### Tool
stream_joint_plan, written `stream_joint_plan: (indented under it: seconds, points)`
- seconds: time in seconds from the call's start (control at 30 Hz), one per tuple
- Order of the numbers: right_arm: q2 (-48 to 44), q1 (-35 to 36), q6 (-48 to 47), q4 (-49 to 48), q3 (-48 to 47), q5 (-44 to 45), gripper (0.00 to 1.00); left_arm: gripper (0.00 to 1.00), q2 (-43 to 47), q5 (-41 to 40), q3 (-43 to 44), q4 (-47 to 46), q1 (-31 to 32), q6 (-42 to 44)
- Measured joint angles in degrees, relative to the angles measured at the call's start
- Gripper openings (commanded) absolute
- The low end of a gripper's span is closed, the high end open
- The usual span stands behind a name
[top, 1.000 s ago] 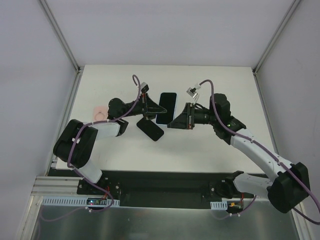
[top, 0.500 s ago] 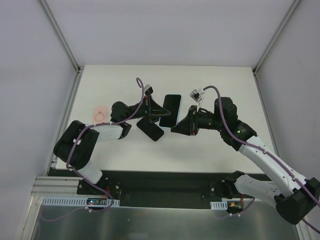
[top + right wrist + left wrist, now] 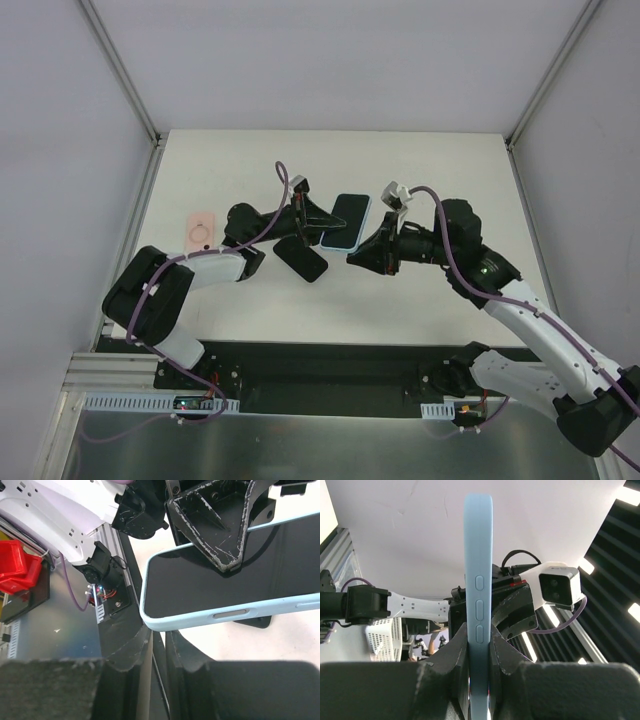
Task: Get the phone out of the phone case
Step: Remove the phone case from the phone.
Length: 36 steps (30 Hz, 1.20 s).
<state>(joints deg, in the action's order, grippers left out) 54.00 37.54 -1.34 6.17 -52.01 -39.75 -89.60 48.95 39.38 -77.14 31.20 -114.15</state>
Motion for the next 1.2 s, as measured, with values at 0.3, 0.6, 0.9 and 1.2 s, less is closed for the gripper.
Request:
stream_joint_plan:
  seconds: [0.3, 0.6, 0.9, 1.2]
  points:
    - [-0.24, 0.26, -1.20, -0.33, 0.17, 1.92, 0.42, 0.00, 1.64, -1.55, -1.31, 1.53, 0.28, -1.27]
    - [-1.62, -0.20, 11.74, -1.95, 1.31, 4.31, 0.70, 0.00, 1.42, -0.87, -0.59, 3.85, 0.07, 2.93]
    - [-1.40, -1.33, 23.10, -6.97, 3.17, 5.20, 0.47, 0.00, 1.29, -0.44, -0.31, 3.74, -0.35, 3.19]
    - [0.79, -2.10, 29.90, -8.98, 4.13, 5.68, 0.01, 0.00, 1.31, -0.63, -0.28, 2.45, -1.68, 4.17]
